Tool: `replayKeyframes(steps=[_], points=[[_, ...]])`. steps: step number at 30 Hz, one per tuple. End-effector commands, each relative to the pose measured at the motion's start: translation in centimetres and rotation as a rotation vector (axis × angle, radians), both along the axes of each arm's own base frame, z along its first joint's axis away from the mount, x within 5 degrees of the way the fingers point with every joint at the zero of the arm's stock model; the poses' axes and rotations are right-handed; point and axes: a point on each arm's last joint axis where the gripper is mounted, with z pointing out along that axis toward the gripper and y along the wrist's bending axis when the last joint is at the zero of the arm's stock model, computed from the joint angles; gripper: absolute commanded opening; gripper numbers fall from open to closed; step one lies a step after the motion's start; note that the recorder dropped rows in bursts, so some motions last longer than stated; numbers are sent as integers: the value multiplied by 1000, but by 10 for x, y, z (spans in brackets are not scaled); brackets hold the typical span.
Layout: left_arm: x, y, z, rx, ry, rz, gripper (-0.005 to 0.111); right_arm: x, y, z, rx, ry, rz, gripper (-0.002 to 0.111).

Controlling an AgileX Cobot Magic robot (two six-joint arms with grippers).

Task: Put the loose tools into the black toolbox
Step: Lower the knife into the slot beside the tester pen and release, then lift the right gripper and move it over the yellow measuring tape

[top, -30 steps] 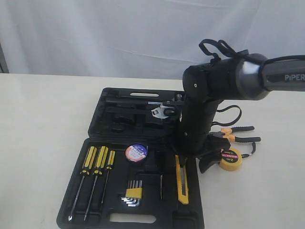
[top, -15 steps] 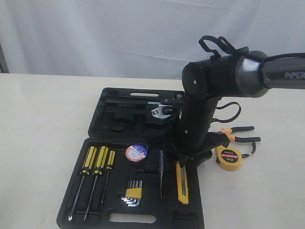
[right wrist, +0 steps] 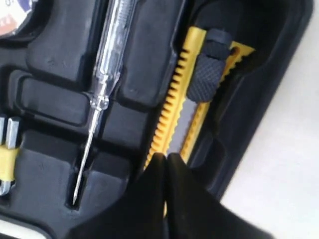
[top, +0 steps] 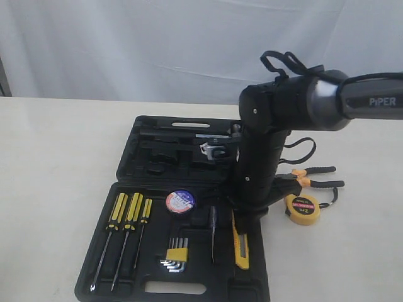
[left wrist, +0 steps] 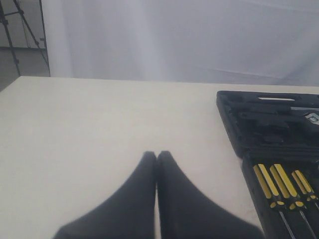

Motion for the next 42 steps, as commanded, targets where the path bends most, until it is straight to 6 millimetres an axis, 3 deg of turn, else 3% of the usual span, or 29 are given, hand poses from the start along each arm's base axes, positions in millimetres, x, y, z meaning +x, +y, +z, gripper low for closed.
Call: replayKeyframes(steps=[1, 6, 23, 27, 34, 38, 42], points=[[0, 0, -1, -3, 0, -2, 0, 2, 4, -19, 24, 39, 29, -1], [0, 0, -1, -5, 0, -2, 0, 2, 4, -22, 23, 45, 28, -1], [0, 0, -1, -3, 0, -2, 0, -5, -5, 53, -21, -171, 102, -1], [0, 0, -1, -3, 0, -2, 0, -7, -24, 69, -12, -206, 42, -1], [0, 0, -1, -3, 0, -2, 0, -18, -92, 94, -30, -222, -139, -1], [0, 0, -1, -3, 0, -2, 0, -23, -123, 91, -37, -191, -225, -1], [0, 0, -1, -5, 0, -2, 0, -22, -133, 78, -40, -147, -241, 0]])
